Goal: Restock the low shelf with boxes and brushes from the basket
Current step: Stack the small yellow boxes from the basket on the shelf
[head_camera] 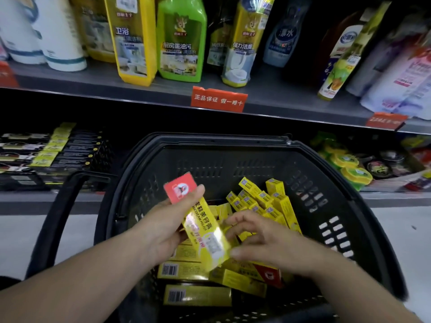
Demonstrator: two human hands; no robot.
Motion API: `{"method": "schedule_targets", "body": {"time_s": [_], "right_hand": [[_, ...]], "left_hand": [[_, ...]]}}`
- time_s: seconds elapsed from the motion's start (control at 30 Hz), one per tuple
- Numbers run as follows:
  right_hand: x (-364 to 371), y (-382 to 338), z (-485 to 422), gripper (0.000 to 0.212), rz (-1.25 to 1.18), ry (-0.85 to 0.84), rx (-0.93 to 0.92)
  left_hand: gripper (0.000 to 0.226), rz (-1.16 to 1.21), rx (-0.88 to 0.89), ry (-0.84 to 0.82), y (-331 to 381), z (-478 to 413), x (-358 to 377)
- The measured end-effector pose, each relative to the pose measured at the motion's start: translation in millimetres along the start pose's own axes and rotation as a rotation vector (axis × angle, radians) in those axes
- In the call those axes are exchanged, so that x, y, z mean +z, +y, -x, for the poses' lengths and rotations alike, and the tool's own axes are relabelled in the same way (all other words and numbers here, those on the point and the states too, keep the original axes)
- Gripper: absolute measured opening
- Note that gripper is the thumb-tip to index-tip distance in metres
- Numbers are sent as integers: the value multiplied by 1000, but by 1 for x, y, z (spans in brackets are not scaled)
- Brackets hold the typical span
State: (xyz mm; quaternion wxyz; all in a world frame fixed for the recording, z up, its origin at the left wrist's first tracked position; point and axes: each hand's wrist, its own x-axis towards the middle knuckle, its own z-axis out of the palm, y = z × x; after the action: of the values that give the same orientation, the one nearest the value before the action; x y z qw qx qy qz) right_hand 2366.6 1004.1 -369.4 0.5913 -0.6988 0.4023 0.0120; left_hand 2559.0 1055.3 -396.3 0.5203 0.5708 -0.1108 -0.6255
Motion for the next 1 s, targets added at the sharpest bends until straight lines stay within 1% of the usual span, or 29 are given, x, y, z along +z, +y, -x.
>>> {"method": "schedule_targets", "body": {"time_s": [0.03, 0.07, 0.1, 0.13, 0.17, 0.2, 0.23, 0.27, 0.3, 0.37, 0.4, 0.43, 0.47, 0.53, 0.57, 0.6, 0.63, 0.67, 0.7, 0.73, 0.8, 0.87, 0.9, 1.0], "right_hand": [[-14, 5, -1, 42, 65, -16, 66], [-30, 14, -3, 45, 194, 40, 155], [-45, 26, -6, 51, 396, 117, 274], [-58, 40, -9, 60, 625, 144, 423], [-66, 56, -12, 70, 798, 99, 566], [-68, 71, -15, 77, 883, 17, 678], [-67, 88, -21, 81, 887, -49, 747], [-64, 99, -26, 82, 866, -77, 779], [-63, 109, -32, 77, 848, -60, 766], [-62, 107, -38, 52, 905, 22, 720], [-64, 100, -39, 43, 958, 62, 721], [-68, 91, -38, 40, 1001, 107, 708], [-71, 75, -33, 36, 1035, 161, 685], [-73, 41, -13, 23, 1051, 339, 537], [-71, 28, -3, 23, 1015, 466, 409], [-65, 17, 7, 24, 934, 581, 235], [-55, 5, 14, 29, 814, 647, 49], [-43, -3, 17, 37, 674, 659, -115], [-30, -10, 17, 44, 575, 637, -252], [-18, -13, 14, 51, 543, 598, -355], [6, -13, 6, 61, 612, 509, -495], [23, -8, -2, 71, 643, 376, -523], [27, -5, -5, 72, 624, 324, -513], [36, -2, -10, 58, 466, 191, -439]], "left_hand": [[43, 1, 1, 0, 1, 0, 1], [38, 10, -5, 8, 2, 1, 3], [34, 22, -16, 23, 2, 1, 4], [32, 37, -28, 36, 2, 0, 5], [31, 51, -39, 47, 1, -2, 5], [31, 57, -53, 51, -1, -3, 4], [31, 58, -63, 45, -1, -3, 3], [31, 54, -68, 41, 0, -4, 3], [30, 51, -70, 41, 1, -5, 3], [28, 70, -78, 55, 3, -7, 4], [27, 76, -86, 57, 3, -8, 6], [28, 76, -93, 55, 4, -8, 6], [28, 74, -100, 57, 3, -9, 7], [28, 58, -116, 73, 3, -10, 6], [28, 45, -122, 82, 3, -10, 6], [29, 32, -130, 86, 4, -10, 6], [32, 25, -139, 87, 5, -10, 5], [38, 30, -148, 83, 5, -9, 3], [44, 44, -155, 67, 5, -8, -1], [51, 57, -165, 31, 7, -8, -3], [59, 58, -179, -63, 11, -7, -8], [60, 62, -167, -98, 12, -7, -12], [57, 60, -156, -92, 12, -6, -13], [47, 37, -116, -42, 9, -5, -13]]}}
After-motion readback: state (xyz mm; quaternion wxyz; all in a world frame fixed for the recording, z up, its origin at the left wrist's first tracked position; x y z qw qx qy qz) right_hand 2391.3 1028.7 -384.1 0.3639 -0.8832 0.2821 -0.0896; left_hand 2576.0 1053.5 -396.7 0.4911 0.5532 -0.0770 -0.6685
